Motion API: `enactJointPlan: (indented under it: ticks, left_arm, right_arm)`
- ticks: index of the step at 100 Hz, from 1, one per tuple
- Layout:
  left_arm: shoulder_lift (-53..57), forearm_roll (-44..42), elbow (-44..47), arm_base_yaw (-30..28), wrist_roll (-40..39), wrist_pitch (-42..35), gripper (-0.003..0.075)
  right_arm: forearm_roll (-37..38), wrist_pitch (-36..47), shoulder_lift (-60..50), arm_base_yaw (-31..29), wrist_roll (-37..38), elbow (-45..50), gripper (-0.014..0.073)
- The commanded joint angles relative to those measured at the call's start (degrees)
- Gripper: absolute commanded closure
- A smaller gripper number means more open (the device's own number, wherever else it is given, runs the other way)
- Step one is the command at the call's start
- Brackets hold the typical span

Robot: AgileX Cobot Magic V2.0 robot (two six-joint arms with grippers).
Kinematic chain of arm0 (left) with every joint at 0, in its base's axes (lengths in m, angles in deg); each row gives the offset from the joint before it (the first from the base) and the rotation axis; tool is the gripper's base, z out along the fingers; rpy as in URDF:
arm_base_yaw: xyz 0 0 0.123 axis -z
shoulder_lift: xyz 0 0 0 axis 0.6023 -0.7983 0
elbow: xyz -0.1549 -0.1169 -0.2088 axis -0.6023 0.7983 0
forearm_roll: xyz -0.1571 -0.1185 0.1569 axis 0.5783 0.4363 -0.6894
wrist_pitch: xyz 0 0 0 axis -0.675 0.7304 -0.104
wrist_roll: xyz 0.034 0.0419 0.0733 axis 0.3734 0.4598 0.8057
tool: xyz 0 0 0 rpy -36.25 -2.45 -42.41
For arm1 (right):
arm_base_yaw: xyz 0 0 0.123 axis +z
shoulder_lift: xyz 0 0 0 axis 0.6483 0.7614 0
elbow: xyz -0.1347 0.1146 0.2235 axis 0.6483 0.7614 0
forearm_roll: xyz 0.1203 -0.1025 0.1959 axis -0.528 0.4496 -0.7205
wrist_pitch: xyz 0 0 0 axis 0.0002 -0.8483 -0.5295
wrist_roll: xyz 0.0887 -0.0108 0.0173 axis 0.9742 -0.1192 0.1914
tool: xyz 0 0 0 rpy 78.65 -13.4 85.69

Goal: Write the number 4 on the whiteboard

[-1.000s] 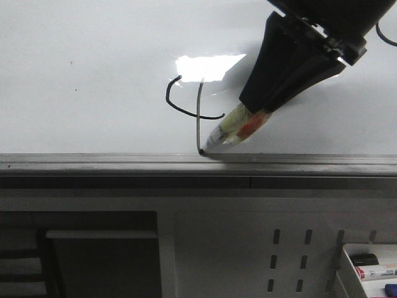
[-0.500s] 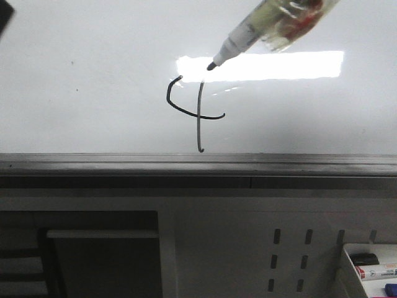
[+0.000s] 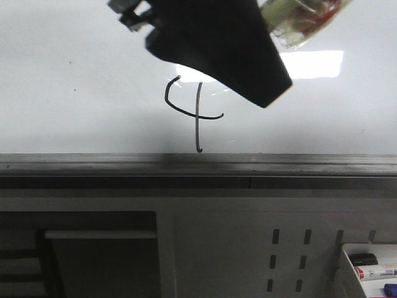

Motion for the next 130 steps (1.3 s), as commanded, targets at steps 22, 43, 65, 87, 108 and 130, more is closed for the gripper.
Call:
enactJointPlan:
  ticks: [22, 43, 65, 87, 108, 130]
  left_arm:
    - [-0.31, 8.37, -4.12, -0.10, 9.09, 4.04, 0.0261]
    - [0.64, 8.37, -4.35, -0.57, 9.09, 4.44, 0.0261]
    - [2.08, 9.01, -4.35, -1.80, 9.09, 4.44, 0.0261]
    - [1.64, 10.37, -4.35, -1.80, 9.09, 4.20, 0.0402]
    - [1.74, 10.63, -4.35, -1.93, 9.09, 3.98, 0.0594]
    - [1.74, 10.63, -4.35, -1.93, 9.09, 3.98, 0.0722]
  right_arm:
    - [-1.82, -0.50, -1.47, -0.31, -2.38, -1.64, 0.0629]
    - [-1.20, -0.59, -1.47, -0.31, -2.38, -1.64, 0.0629]
    - [-0.63, -0.74, -1.47, -0.31, -2.38, -1.64, 0.0629]
    - [-0.63, -0.74, -1.47, -0.31, -2.38, -1.64, 0.0629]
    - [-3.11, -0.74, -1.47, -0.31, -2.38, -1.64, 0.0629]
    - [-2.75, -0.74, -1.47, -0.31, -2.38, -1.64, 0.0602]
